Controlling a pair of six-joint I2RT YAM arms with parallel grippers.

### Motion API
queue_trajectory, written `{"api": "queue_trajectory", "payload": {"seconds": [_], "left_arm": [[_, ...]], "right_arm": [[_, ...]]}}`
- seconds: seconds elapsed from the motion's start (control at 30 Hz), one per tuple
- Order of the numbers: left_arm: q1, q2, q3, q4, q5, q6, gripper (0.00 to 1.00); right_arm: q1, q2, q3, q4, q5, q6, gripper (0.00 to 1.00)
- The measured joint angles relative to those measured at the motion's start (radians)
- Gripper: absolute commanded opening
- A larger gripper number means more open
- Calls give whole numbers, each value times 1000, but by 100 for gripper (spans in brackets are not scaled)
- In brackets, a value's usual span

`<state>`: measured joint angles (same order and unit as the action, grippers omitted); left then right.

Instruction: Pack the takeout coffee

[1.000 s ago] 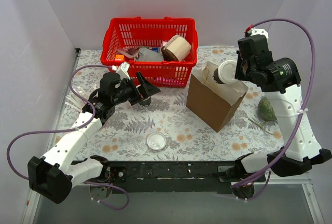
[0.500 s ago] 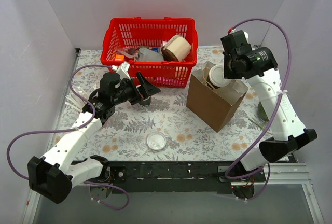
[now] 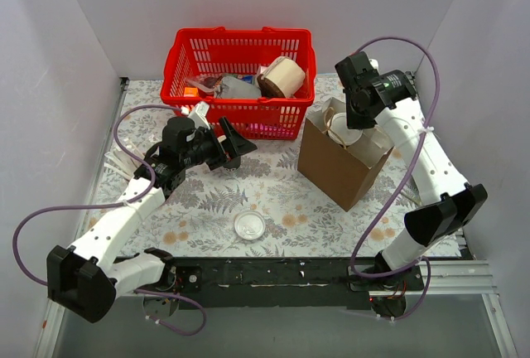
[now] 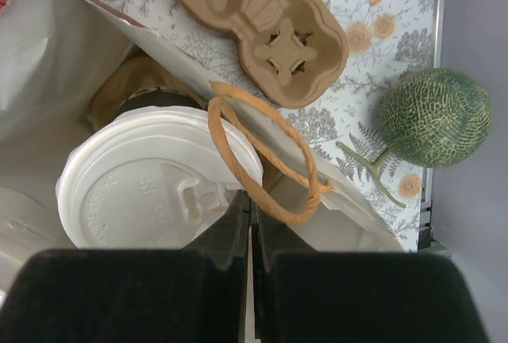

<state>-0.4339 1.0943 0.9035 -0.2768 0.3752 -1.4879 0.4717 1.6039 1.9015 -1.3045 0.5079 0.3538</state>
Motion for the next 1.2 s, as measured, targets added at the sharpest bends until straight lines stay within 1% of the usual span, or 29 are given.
{"api": "queue_trajectory", "payload": {"seconds": [0.2,0.47,0.9,1.2], "left_arm": [[0,14,-10,1,0,0,98],[0,24,-18,3,1,5,98],[0,21,-49,7,2,11,98],[0,14,-60,5,2,17,98]], "right_arm": [[1,8,-53,14,-20,12,1],[2,41,-77,63,-48,19,1],[3,60,-229,157,-85,37,1],[3,61,-278,222,-107,40,1]]}}
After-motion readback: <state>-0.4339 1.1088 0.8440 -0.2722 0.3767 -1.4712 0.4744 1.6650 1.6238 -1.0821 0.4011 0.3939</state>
